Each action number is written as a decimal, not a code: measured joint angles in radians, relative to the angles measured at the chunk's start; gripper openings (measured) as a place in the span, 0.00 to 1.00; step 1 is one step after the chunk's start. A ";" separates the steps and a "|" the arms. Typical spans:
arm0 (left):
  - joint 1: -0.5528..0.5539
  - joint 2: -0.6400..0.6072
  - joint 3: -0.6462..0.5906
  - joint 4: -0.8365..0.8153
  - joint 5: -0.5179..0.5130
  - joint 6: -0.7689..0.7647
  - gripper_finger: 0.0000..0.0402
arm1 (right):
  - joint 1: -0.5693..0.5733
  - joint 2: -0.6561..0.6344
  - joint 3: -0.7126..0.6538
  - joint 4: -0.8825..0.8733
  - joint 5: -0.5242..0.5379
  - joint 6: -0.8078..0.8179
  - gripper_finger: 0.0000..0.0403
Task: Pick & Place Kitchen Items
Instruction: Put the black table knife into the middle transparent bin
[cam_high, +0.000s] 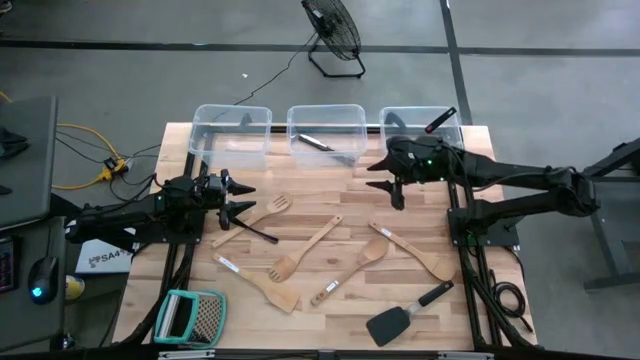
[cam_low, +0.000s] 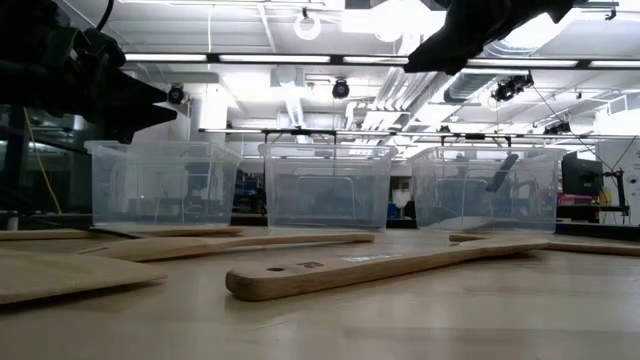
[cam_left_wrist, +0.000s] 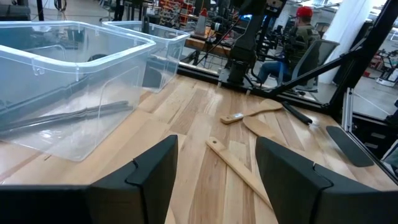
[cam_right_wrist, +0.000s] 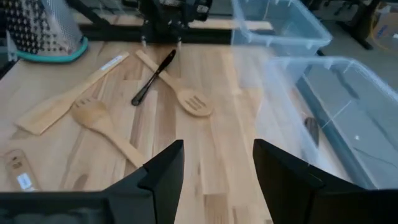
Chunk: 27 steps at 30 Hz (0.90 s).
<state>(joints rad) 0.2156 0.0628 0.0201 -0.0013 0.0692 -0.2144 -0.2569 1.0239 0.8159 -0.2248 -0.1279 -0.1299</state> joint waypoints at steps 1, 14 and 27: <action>0.000 0.000 0.000 0.000 0.000 0.000 0.53 | 0.000 -0.002 0.001 0.000 0.001 0.000 0.46; 0.000 0.000 0.000 0.000 0.000 0.000 0.53 | 0.000 -0.008 0.001 -0.004 -0.004 0.011 0.46; 0.000 0.000 0.000 0.000 0.000 0.000 0.53 | 0.000 -0.008 0.001 -0.004 -0.005 0.013 0.46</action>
<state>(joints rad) 0.2157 0.0628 0.0202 -0.0013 0.0689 -0.2142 -0.2569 1.0157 0.8169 -0.2287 -0.1326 -0.1168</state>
